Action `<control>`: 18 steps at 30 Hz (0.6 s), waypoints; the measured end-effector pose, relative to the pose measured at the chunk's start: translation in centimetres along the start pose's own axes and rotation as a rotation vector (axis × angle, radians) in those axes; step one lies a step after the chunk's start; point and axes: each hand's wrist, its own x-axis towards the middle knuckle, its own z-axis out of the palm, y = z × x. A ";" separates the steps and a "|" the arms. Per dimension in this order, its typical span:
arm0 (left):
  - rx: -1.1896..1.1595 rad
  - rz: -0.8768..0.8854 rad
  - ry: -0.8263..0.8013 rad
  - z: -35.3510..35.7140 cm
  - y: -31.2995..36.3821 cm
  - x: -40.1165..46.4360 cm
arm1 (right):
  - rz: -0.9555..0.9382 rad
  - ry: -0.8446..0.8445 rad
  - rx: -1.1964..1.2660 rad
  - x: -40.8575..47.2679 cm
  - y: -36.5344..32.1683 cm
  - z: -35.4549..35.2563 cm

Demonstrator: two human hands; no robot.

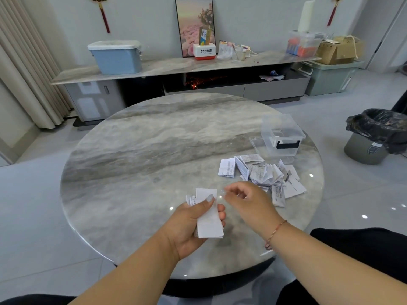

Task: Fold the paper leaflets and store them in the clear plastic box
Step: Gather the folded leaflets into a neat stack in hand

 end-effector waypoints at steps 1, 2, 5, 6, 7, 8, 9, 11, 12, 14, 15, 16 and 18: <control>0.032 0.004 -0.028 0.2 -0.1 0.0 | 0.037 -0.025 0.065 -0.1 -0.1 0.6; 0.056 0.003 -0.050 0.4 -0.3 -0.1 | 0.055 -0.007 0.106 -0.4 -0.3 1.0; 0.076 -0.002 -0.072 0.7 -0.6 -0.1 | -0.015 0.155 0.060 -0.8 -0.6 1.5; 0.073 -0.002 -0.069 0.6 -0.6 -0.2 | -0.042 0.199 0.024 -0.9 -0.8 1.7; 0.071 -0.004 -0.061 0.5 -0.5 -0.2 | -0.045 0.234 0.020 -0.8 -0.7 1.8; 0.073 -0.007 -0.055 0.4 -0.4 -0.2 | -0.020 0.251 0.055 -0.6 -0.8 1.8; 0.075 -0.009 -0.050 0.2 -0.3 -0.2 | 0.021 0.250 0.115 -0.3 -0.8 1.7; 0.065 -0.004 -0.038 0.2 -0.2 -0.1 | 0.115 0.182 0.281 -0.1 -1.0 1.7; 0.053 0.004 -0.030 0.1 -0.1 -0.1 | 0.159 0.115 0.368 -0.3 -1.1 2.0; 0.032 0.012 -0.027 0.1 -0.2 0.0 | 0.236 0.030 0.450 -0.6 -0.6 2.8; 0.023 0.008 -0.024 0.0 -0.2 0.1 | 0.275 0.053 0.473 -0.4 -0.3 2.9; 0.015 0.002 -0.016 -0.1 -0.2 0.2 | 0.316 0.123 0.515 0.2 -0.1 2.6; -0.005 0.009 0.033 -0.2 -0.2 0.4 | 0.314 0.327 0.531 1.9 0.4 1.1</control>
